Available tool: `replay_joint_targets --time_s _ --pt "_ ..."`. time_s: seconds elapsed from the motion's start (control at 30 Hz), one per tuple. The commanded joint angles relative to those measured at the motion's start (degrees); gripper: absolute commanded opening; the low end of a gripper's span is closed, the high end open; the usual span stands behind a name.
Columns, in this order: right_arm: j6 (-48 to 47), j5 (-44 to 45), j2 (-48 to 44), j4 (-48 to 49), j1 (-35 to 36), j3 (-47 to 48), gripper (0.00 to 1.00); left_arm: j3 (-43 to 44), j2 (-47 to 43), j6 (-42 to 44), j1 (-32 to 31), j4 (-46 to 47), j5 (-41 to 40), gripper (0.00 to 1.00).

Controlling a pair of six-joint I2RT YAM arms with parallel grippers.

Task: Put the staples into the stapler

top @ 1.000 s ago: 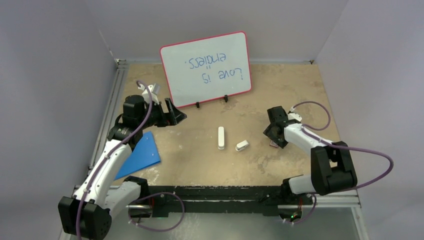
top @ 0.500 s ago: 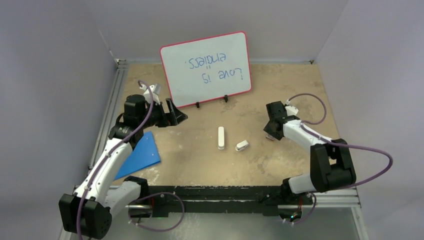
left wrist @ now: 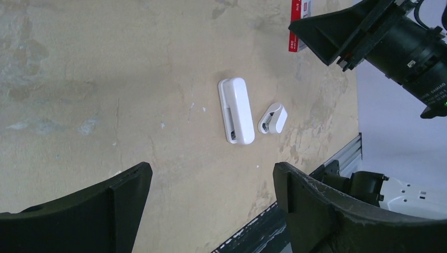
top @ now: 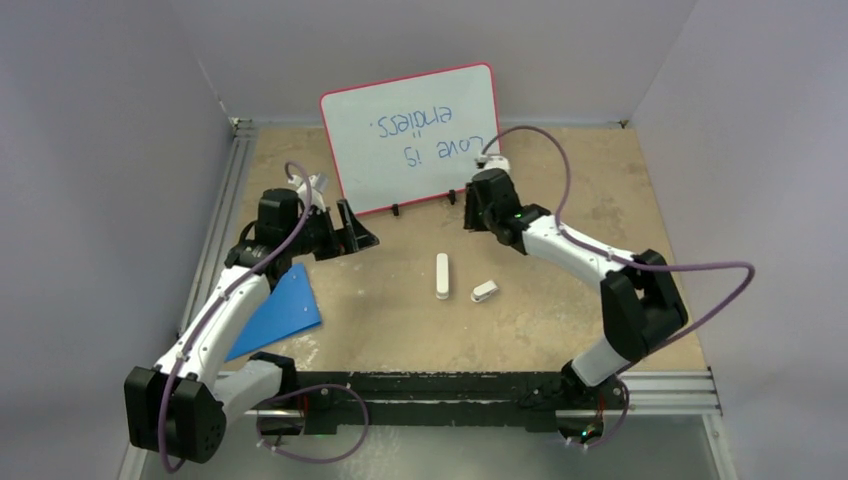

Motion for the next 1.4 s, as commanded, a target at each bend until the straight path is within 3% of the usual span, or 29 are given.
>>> replay_joint_targets --time_s 0.0,0.2,0.6,0.87,1.2,1.37 --pt "-9.5 -4.3 3.7 2.8 6.3 5.1 0.43 1.1 0.7 -3.0 1.7 -4.8 -2.2 0.86" --pt "-13.6 -12.2 4.9 3.4 15.6 6.0 0.42 -2.2 1.0 -3.9 11.1 -7.2 4.7 0.85" --pt "-23.4 -15.8 2.1 2.6 30.1 -0.5 0.46 -8.9 6.5 -7.7 11.4 -1.5 16.4 0.82" --pt "-28.0 -16.8 6.3 5.3 34.2 -2.0 0.46 -19.6 9.4 -12.7 11.3 14.1 22.7 0.64" --pt "-26.4 -14.5 11.3 7.2 34.6 -2.7 0.61 -22.4 12.9 -11.9 11.1 18.4 21.7 0.62" --pt "-26.2 -14.9 9.7 8.3 34.6 -3.7 0.82 -22.4 12.9 -11.7 10.0 19.0 20.8 0.62"
